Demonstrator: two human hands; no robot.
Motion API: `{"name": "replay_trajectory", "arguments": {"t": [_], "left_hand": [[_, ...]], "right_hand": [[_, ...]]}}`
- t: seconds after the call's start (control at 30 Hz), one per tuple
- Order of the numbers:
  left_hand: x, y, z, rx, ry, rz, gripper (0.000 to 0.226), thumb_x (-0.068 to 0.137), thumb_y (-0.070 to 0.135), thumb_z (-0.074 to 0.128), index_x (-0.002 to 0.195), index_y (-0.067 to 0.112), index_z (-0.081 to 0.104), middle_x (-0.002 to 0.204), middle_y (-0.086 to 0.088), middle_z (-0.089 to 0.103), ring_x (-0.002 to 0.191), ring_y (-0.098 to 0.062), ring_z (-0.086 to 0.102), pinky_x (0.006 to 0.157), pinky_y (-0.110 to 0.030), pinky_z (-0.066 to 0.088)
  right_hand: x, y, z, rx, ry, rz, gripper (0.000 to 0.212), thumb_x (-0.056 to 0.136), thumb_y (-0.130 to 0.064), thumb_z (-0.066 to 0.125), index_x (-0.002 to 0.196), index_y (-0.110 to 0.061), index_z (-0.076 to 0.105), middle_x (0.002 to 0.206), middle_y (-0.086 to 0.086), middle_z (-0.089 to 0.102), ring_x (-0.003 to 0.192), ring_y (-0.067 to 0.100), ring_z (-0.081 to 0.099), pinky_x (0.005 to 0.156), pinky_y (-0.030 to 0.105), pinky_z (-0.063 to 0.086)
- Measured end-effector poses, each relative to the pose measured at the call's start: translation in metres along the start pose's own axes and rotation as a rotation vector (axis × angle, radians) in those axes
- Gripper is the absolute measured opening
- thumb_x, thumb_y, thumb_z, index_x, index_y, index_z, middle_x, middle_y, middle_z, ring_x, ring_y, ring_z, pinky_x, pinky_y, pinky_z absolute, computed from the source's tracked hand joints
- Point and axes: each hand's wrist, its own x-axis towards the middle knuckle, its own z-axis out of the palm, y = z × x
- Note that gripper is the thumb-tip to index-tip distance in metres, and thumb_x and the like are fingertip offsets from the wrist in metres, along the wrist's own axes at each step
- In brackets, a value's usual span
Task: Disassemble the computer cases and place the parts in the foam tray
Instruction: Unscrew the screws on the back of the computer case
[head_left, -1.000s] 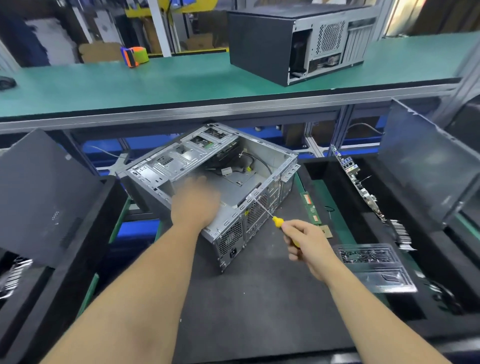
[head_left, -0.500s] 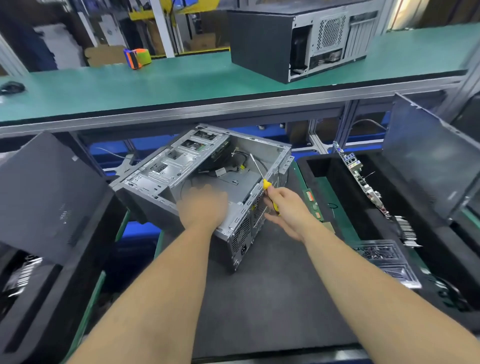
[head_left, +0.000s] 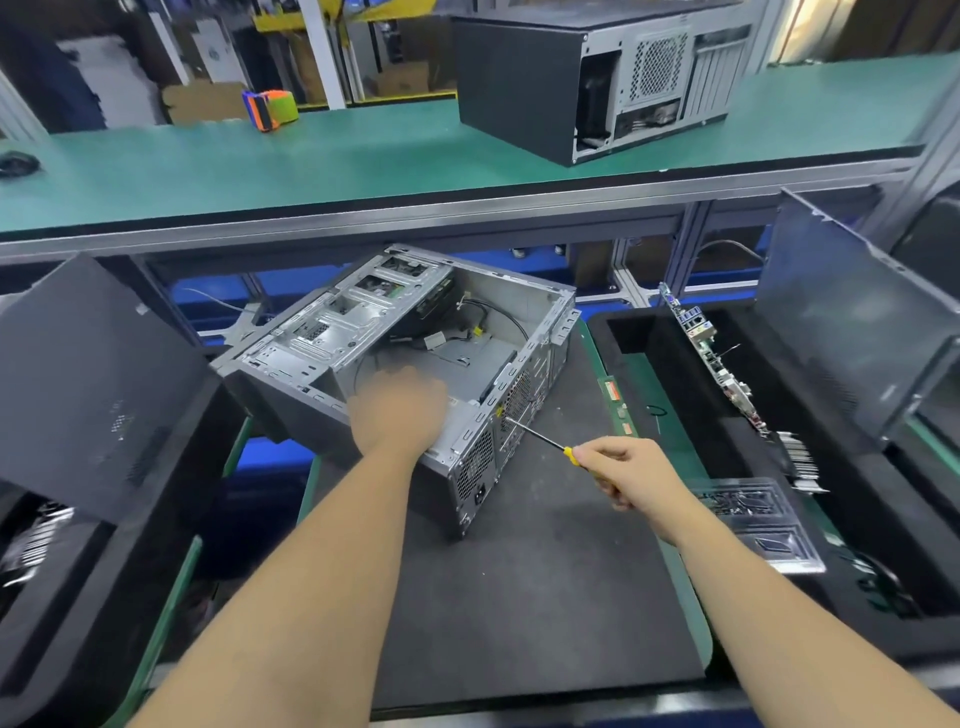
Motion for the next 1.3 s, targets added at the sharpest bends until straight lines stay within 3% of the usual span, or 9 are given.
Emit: {"name": "replay_trajectory", "arguments": {"t": [0.87,0.97,1.1,1.2,1.3], "left_hand": [[0.006,-0.004,0.005,-0.006,0.019,0.014,0.053,0.099,0.048,0.032,0.139,0.023,0.056,0.134,-0.014,0.058,0.121,-0.034,0.054,0.101,-0.044,0.036],[0.006,-0.003,0.006,-0.016,0.018,0.001,0.052,0.098,0.048,0.034,0.137,0.024,0.058,0.133,-0.013,0.058,0.12,-0.034,0.055,0.101,-0.044,0.036],[0.011,-0.002,0.005,-0.042,0.006,-0.011,0.051,0.094,0.047,0.036,0.131,0.024,0.062,0.128,-0.012,0.061,0.117,-0.034,0.057,0.1,-0.045,0.036],[0.016,-0.004,0.002,-0.048,0.004,-0.01,0.051,0.094,0.047,0.036,0.132,0.024,0.061,0.13,-0.012,0.06,0.119,-0.034,0.055,0.102,-0.045,0.035],[0.02,-0.007,0.0,-0.06,-0.005,-0.007,0.052,0.094,0.047,0.036,0.135,0.025,0.06,0.133,-0.013,0.059,0.123,-0.034,0.054,0.105,-0.045,0.034]], "right_hand": [[0.007,0.003,0.015,-0.019,-0.022,-0.036,0.009,0.087,-0.03,0.076,0.082,-0.023,0.079,0.058,0.002,0.046,0.053,0.017,0.035,0.048,0.022,0.024],[0.004,0.001,0.015,-0.13,-0.007,-0.103,0.011,0.089,-0.031,0.075,0.083,-0.023,0.078,0.053,-0.012,0.053,0.049,0.005,0.043,0.049,0.015,0.033],[0.004,-0.015,0.017,-0.374,0.104,-0.175,0.019,0.087,-0.039,0.074,0.075,-0.025,0.075,0.068,-0.022,0.069,0.066,-0.008,0.061,0.062,0.007,0.042],[0.002,-0.039,0.021,-0.384,0.093,-0.003,0.031,0.088,-0.036,0.063,0.062,-0.019,0.061,0.052,-0.013,0.056,0.042,0.004,0.044,0.045,0.02,0.034],[-0.006,-0.057,0.02,-0.02,-0.01,0.236,0.024,0.086,-0.016,0.052,0.062,-0.017,0.057,0.059,0.006,0.049,0.041,0.013,0.023,0.044,0.02,0.015]]}}
